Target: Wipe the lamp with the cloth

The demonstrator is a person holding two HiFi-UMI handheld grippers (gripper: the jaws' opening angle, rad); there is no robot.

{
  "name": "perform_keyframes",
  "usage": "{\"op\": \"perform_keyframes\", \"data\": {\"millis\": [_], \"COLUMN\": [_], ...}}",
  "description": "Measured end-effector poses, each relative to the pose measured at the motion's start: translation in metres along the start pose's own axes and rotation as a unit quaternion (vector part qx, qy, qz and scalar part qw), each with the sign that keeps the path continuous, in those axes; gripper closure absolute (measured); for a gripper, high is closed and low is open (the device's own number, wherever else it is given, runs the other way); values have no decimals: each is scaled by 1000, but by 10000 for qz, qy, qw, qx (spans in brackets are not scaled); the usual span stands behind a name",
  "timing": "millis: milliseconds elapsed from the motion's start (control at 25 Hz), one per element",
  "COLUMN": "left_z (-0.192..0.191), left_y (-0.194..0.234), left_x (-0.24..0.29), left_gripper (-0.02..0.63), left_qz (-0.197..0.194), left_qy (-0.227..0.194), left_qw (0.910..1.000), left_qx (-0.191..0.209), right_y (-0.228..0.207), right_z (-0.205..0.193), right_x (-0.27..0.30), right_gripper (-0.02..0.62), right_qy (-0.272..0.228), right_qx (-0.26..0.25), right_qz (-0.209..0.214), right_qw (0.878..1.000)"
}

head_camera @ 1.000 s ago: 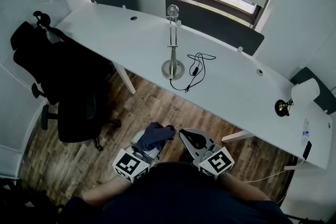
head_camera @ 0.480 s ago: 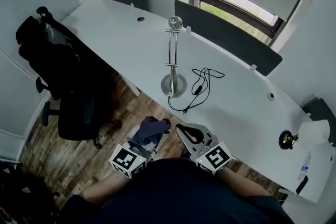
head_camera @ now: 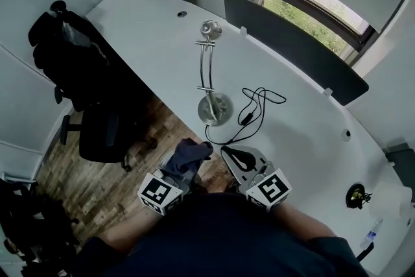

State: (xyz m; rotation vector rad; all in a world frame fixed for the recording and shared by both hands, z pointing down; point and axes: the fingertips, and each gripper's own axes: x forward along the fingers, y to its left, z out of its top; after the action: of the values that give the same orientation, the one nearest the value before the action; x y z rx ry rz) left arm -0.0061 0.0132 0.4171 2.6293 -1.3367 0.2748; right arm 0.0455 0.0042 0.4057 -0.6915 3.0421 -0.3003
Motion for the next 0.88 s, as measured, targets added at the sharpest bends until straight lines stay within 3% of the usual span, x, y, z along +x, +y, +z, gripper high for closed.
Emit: {"op": "perform_keyframes", "data": {"millis": [360,880], "left_z": [-19,-63], "left_y": [44,126], "left_x": [34,76], "left_gripper": [532,532], "left_qz": [-9,-553], "left_qy": [144,585], "left_qw": [9999,9967], "left_qx": [-32,-39], "right_y": [-38,-85], "right_z": [10,13], "right_x": [21,78], "right_gripper": [581,581], "right_qy": [77,391], "right_qx": [-216,-210], "right_qz": [-227,-1003], "right_qw": [9995,9940]}}
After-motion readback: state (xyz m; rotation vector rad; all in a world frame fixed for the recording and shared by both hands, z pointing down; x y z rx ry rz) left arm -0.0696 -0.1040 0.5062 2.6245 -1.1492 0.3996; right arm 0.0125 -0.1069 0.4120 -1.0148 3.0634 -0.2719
